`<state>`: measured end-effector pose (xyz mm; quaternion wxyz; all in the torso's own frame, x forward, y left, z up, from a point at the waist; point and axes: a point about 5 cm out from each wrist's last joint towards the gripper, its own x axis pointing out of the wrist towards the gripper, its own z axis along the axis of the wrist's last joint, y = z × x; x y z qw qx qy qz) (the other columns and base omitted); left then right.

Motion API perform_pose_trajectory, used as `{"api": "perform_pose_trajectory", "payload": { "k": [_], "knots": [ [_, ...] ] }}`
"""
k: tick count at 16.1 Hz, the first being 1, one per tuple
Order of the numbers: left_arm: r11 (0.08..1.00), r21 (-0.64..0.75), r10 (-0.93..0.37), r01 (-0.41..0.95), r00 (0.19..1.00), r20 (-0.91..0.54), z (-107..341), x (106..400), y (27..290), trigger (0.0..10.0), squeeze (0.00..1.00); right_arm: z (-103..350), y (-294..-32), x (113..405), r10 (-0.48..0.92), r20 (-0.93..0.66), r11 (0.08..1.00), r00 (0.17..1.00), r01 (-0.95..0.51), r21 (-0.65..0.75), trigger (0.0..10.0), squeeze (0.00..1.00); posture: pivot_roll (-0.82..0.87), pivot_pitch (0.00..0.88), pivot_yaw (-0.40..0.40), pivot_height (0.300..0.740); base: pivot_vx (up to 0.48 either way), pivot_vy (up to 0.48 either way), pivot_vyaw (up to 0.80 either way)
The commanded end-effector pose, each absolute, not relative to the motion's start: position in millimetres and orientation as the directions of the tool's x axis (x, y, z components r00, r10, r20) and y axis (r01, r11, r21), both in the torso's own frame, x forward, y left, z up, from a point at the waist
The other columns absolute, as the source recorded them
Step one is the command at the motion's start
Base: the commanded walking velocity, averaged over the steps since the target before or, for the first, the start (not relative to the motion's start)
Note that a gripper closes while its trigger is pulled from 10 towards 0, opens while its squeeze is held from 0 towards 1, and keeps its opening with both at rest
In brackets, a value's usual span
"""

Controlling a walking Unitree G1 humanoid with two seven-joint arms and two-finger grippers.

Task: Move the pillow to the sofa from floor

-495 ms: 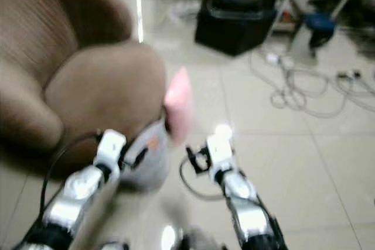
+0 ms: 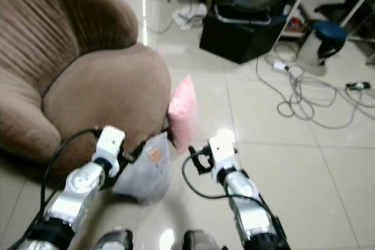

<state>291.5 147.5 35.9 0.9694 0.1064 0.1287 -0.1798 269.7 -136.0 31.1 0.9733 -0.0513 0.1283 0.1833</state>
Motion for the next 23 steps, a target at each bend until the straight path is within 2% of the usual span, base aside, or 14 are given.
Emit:
{"api": "perform_pose_trajectory", "payload": {
  "k": [1, 5, 7, 12, 17, 23],
  "knots": [
    [0.917, 0.158, -0.305, 0.366, 0.899, -0.314, 30.5, 289.9, 147.9, 10.0, 0.0, 27.8, -144.8, 266.8, 0.319, -0.288, 0.936, 0.903, -0.348, -0.056, 10.0, 0.0, -0.04, 0.167, -0.119, 0.74, 0.0, 0.0, 0.0],
    [0.927, 0.155, -0.282, 0.342, 0.906, -0.314, 30.9, 293.3, 146.8, 10.0, 0.0, 27.6, -144.8, 267.4, 0.318, -0.291, 0.935, 0.902, -0.349, -0.058, 10.0, 0.0, -0.05, 0.158, -0.123, 0.74, 0.0, 0.0, 0.0],
    [0.93, 0.109, -0.308, 0.35, 0.907, -0.288, 33.2, 294.3, 143.8, 10.0, 0.0, 27.6, -145.8, 267.7, 0.318, -0.293, 0.935, 0.902, -0.35, -0.062, 10.0, 0.0, -0.05, 0.15, -0.123, 0.74, 0.0, 0.0, 0.0],
    [0.938, 0.1, -0.292, 0.332, 0.912, -0.289, 33.0, 296.7, 146.0, 10.0, 0.0, 27.5, -146.5, 268.4, 0.315, -0.292, 0.936, 0.903, -0.347, -0.063, 10.0, 0.0, -0.04, 0.14, -0.118, 0.74, -0.463, 0.0, 0.0],
    [0.926, 0.12, -0.311, 0.357, 0.904, -0.294, 32.1, 295.8, 144.0, 10.0, 0.0, 28.2, -146.2, 266.3, 0.314, -0.281, 0.934, 0.907, -0.348, -0.081, 10.0, 0.0, -0.04, 0.15, -0.107, 0.74, 0.0, 0.0, 0.0],
    [0.925, 0.127, -0.306, 0.357, 0.902, -0.305, 27.7, 292.6, 144.5, 10.0, 0.0, 27.4, -143.3, 262.8, 0.335, -0.281, 0.927, 0.899, -0.368, -0.074, 10.0, 0.0, -0.04, 0.159, -0.114, 0.695, 0.0, 0.0, 0.0]
  ]
}}
